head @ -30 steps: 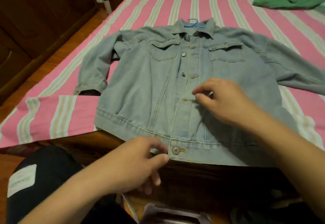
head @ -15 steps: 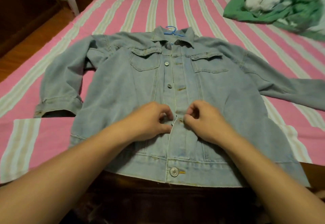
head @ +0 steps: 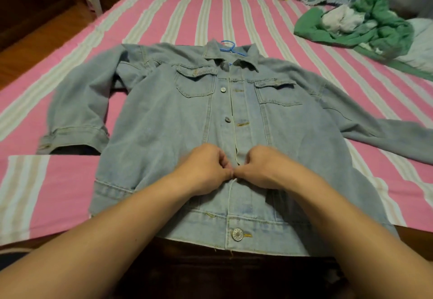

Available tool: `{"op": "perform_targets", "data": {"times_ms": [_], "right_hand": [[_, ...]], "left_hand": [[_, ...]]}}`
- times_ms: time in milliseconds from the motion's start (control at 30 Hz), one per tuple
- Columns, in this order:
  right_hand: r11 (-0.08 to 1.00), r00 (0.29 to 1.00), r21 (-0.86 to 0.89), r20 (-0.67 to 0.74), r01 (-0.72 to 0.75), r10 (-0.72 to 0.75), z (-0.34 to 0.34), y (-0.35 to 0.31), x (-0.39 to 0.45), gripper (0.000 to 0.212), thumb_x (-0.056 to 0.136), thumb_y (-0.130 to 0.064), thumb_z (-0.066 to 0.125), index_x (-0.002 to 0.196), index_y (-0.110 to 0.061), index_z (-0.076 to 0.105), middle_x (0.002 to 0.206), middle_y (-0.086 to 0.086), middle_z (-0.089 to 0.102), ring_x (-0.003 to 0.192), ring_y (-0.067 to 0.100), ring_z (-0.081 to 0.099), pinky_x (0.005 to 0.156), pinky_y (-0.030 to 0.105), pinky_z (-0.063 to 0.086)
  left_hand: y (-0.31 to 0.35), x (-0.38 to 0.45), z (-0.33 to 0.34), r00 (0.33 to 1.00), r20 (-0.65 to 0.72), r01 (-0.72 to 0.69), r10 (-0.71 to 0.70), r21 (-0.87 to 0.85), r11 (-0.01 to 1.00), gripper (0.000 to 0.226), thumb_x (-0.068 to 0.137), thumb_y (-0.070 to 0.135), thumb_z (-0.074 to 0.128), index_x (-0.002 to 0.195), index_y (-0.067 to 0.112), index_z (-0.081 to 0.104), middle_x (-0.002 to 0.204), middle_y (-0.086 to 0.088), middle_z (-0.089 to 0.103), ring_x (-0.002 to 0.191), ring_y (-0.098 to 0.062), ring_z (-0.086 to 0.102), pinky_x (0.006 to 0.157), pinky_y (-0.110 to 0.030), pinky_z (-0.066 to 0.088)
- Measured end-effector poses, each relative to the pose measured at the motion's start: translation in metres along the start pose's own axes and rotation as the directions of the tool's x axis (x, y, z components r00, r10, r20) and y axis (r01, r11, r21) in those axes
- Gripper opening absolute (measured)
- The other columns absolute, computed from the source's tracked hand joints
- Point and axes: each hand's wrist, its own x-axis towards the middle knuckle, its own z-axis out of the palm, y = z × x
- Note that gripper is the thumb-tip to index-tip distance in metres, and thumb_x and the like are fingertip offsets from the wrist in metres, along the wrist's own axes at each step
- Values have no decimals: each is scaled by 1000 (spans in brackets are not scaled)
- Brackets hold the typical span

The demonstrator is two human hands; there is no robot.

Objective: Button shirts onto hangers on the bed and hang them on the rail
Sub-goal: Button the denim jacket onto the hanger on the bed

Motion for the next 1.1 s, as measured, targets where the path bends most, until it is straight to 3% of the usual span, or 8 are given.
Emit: {"op": "perform_targets", "data": {"times_ms": [67, 133, 233, 367, 533, 700, 833, 1100], "right_hand": [[999, 1000, 33, -22, 15, -14, -1, 3, 0, 37, 85, -46, 67, 67, -15, 57, 66, 2, 56, 63, 20, 53, 56, 30, 39], [947, 996, 321, -85, 11, 17, 1, 9, -3, 29, 85, -29, 67, 62, -16, 55, 61, -1, 54, 62, 18, 49, 59, 30, 38], [521, 985, 848, -152, 91, 75, 13, 26, -11, 23, 75, -14, 65, 53, -20, 60, 59, -2, 54, 67, 18, 51, 68, 32, 40], [169, 971, 963, -226, 210, 77, 22, 41, -20, 12, 72, -13, 63, 61, -19, 61, 69, 10, 54, 72, 22, 52, 72, 36, 42], [259, 912, 906, -380, 334, 156, 24, 44, -24, 34, 85, -2, 69, 57, -22, 66, 62, 3, 60, 60, 14, 55, 60, 28, 45], [208, 924, 919, -365, 336, 116, 24, 45, -28, 34, 90, -5, 68, 61, -23, 68, 55, -3, 55, 46, 4, 47, 45, 15, 39], [359, 915, 867, -397, 347, 74, 24, 41, -28, 13, 90, -13, 71, 79, -19, 69, 70, 1, 61, 68, 15, 53, 66, 29, 45], [634, 803, 668, -584, 389, 122, 12, 16, -38, 16, 88, -8, 65, 79, -21, 64, 63, -10, 60, 53, -1, 48, 54, 15, 37]], "left_hand": [[2, -1, 1, 1000, 5, -14, 14, 12, 1000, 14, 81, 36, 80, 75, 24, 74, 70, 10, 72, 76, -14, 69, 77, -36, 59], [4, -1, 2, 999, -10, -45, 45, 48, 998, 16, 80, 39, 79, 74, 27, 70, 70, 13, 69, 78, -15, 68, 79, -39, 58], [6, -4, 1, 994, -36, -104, 108, 102, 989, 19, 85, 38, 75, 73, 31, 63, 73, 16, 63, 82, -15, 64, 80, -36, 55], [16, -11, -7, 973, -60, -210, 224, 187, 960, 6, 90, 26, 68, 85, 26, 66, 73, 20, 53, 83, -12, 54, 71, -27, 41], [24, -13, -16, 998, -63, -35, 26, -140, 989, 13, 92, 13, 64, 81, 18, 68, 75, 3, 72, 77, -19, 69, 72, -29, 56], [28, -18, -20, 977, 157, 212, -142, -716, 665, 18, 95, -11, 54, 85, 1, 62, 74, -16, 65, 62, -23, 66, 68, -32, 63], [26, -17, -12, 984, 112, 177, -141, -742, 647, 13, 96, -9, 58, 88, 0, 64, 70, -14, 64, 56, -18, 64, 62, -28, 61], [22, -17, 8, 990, -110, 8, -82, -551, 834, 20, 94, 3, 62, 76, 13, 66, 62, -10, 69, 61, -23, 67, 71, -39, 60]]}}
